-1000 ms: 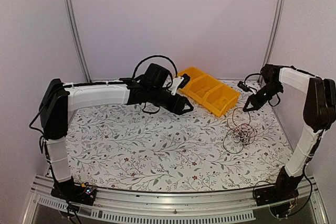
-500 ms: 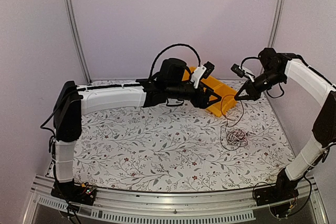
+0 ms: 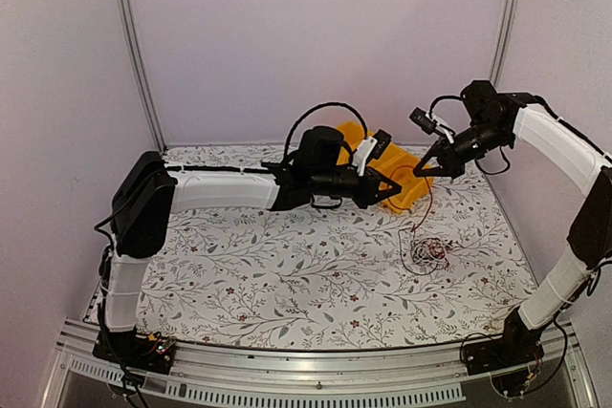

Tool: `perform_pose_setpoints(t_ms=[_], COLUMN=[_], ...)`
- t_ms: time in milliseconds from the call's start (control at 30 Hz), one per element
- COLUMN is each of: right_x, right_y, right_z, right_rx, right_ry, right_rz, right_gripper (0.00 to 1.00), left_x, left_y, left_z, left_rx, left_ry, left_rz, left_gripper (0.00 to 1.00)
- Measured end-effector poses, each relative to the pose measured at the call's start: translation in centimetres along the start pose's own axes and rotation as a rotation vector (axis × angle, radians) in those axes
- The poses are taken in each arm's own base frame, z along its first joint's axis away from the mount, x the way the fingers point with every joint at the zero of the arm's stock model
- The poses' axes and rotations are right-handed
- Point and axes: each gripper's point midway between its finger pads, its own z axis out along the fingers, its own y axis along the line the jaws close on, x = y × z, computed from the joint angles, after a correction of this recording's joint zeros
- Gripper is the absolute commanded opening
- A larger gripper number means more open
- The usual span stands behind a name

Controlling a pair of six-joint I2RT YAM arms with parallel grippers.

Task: Untangle the cables

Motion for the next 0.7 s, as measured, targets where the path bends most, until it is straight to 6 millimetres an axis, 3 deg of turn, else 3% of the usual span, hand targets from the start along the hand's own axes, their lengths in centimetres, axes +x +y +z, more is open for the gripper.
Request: perform_pose_setpoints(t_ms=[133,233,300,367,500,633,700], right_x=[2.0,5.1,6.7,6.9,6.5,7.9,8.9], right_y=[-0.5,-0.5,-0.2,-0.1,-1.3,-3.2,-3.8], right_z=[2.2,4.6,5.9,6.9,9.4,12.2,13.2], right_rx=[-0.023,-0.063,-0.088,-0.104,-0.114,-0.113,-0.108], right_ry=[-0.004,0.015,0.028,0.023,0.001,0.021,0.039], right_rz=[0.015,0.058,0.087,0.078,0.069,0.137,0.183], right_gripper=[0.49,0.63,0.66,0.63,0.46,0.17,0.12], left_x=[1.1,1.9,1.7,1.2,0.2,-0.4,-0.6], left_y=[0.5,0.7,0.7,0.6,0.4,0.2,0.2], left_z=[-1.0,-2.0,-2.7,-3.3,-4.0,-4.5,-5.0], left_rx=[-0.036,-0.062,-0.071,-0.073,-0.074,-0.083,-0.094], left_ry=[0.003,0.014,0.008,-0.003,-0.029,-0.043,-0.047], left_rz=[-0.016,-0.031,-0.037,-0.039,-0.043,-0.04,-0.039], left_gripper=[0.0,0.0,0.0,0.0,0.0,0.0,0.0])
